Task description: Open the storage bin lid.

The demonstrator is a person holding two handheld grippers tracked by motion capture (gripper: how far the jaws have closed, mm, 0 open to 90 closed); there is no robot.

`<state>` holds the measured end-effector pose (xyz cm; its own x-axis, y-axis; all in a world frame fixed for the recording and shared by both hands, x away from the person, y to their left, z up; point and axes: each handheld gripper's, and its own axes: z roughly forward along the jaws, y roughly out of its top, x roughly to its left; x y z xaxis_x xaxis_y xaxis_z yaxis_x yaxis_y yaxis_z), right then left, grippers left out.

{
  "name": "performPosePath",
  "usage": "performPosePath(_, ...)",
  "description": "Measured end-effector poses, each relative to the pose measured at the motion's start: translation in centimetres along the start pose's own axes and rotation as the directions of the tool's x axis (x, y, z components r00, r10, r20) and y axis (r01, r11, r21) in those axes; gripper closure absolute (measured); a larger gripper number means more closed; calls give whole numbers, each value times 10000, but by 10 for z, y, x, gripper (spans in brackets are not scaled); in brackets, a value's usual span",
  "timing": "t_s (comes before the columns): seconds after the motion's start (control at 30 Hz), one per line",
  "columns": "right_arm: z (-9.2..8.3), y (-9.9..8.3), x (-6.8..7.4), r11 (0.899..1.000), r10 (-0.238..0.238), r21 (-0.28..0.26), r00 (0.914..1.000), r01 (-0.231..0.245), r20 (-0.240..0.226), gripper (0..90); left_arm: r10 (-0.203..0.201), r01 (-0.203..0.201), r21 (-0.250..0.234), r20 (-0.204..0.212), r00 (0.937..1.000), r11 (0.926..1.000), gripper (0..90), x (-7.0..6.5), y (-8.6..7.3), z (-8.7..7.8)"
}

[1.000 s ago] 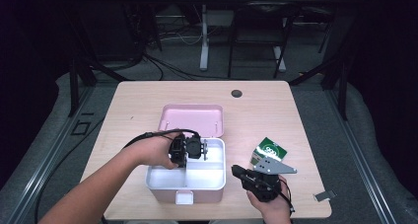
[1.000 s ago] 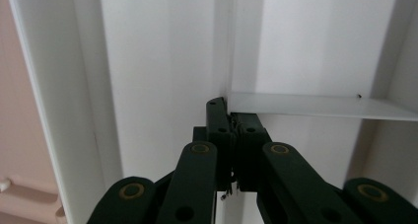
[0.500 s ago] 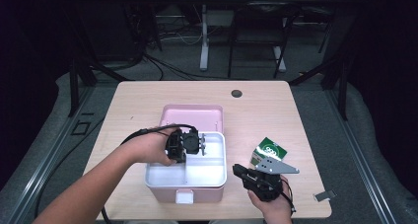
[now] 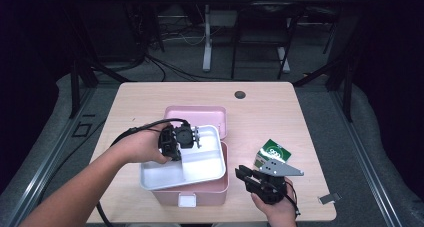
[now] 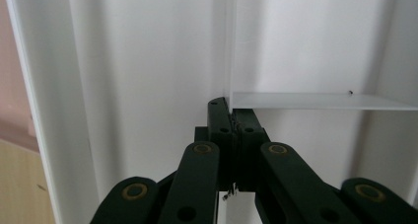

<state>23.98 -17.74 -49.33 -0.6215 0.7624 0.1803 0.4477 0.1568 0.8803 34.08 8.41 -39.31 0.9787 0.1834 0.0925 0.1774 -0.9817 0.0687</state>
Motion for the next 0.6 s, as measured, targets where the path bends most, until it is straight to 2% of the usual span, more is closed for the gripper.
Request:
performPosePath(0.07,1,0,0,10000,23,-43,10000,-23,11,772,-517,517,-18,78,9986,9987,891,2,-3,-3)
performPosePath(0.13,1,-1,-1,10000,31,-18,10000,-31,-20,766,-1138,1140,-110,147,9934,9934,891,4,-6,-5)
performPosePath(0.2,2,-1,0,10000,32,-52,10000,-32,6,762,-1831,1841,-289,341,9825,9825,891,6,-10,-5)
performPosePath(0.23,2,-1,0,10000,25,-41,10000,-25,-11,760,-2242,2253,-297,386,9738,9738,891,8,-13,-5)
performPosePath(0.27,2,-1,0,10000,13,-43,10000,-13,-19,759,-2454,2463,-258,334,9688,9688,891,9,-14,-4)
performPosePath(0.3,2,-1,0,10000,29,-40,10000,-29,-20,758,-2779,2785,-153,303,9601,9603,891,11,-17,-4)
performPosePath(0.33,3,-1,0,10000,24,-25,10000,-24,-19,758,-2927,2931,-92,316,9557,9560,891,12,-19,-3)
performPosePath(0.37,2,-1,0,9999,6,112,10000,-6,-15,758,-3168,3172,-31,376,9477,9484,891,14,-22,-2)
performPosePath(0.57,3,-2,-1,10000,67,61,10000,-67,-6,756,-3876,3879,-33,322,9213,9217,891,24,-44,-3)
performPosePath(0.6,3,-2,-1,9999,81,66,10000,-81,-21,755,-4037,4040,-27,275,9145,9148,891,26,-49,-3)
